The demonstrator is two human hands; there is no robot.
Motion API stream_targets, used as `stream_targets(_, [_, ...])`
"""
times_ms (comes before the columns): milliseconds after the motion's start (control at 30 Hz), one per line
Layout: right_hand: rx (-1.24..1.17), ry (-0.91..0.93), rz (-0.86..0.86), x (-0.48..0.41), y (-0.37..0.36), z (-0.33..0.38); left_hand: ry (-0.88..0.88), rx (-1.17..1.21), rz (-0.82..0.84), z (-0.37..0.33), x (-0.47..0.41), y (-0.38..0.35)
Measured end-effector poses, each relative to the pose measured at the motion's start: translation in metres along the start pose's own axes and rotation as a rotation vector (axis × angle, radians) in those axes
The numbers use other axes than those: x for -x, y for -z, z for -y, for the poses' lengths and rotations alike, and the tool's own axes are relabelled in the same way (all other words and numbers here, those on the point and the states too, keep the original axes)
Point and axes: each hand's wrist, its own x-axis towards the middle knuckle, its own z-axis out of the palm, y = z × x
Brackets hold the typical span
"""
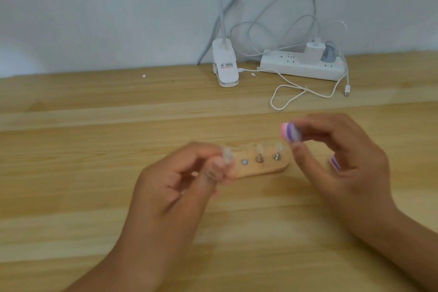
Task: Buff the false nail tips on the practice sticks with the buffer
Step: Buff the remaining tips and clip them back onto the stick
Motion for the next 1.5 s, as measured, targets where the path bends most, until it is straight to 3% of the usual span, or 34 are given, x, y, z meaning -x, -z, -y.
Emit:
stream_targets(167, [-0.198,-0.157,-0.047,-0.003,0.001,-0.006,-0.072,-0.147,-0.035,0.001,-0.024,-0.004])
stream_targets(267, [-0.149,-0.115,-0.015,-0.002,0.0,-0.004,-0.115,-0.291,-0.019,0.004,-0.029,-0.02])
stream_targets(400, [-0.118,-0.056,0.003,-0.001,-0.001,-0.005,-0.045,-0.401,0.017,0.014,-0.035,-0.034])
stream_targets(533, [-0.109,-0.041,0.027,0.002,-0.001,-0.008,0.048,-0.418,0.041,0.024,-0.04,-0.032])
stream_targets(967, [-0.075,0.008,0.047,0.001,-0.002,-0.01,0.063,-0.546,0.044,0.03,-0.041,-0.03])
stream_targets(1200, [-0.08,-0.032,0.047,0.002,-0.002,-0.011,-0.14,-0.857,0.159,0.021,-0.056,-0.041])
stream_targets(1367, [-0.082,-0.028,0.05,0.002,-0.002,-0.011,-0.206,-0.915,0.219,0.016,-0.062,-0.044])
stream_targets(1500, [-0.066,-0.027,0.049,0.002,-0.002,-0.01,-0.441,-0.994,0.22,0.011,-0.054,-0.045])
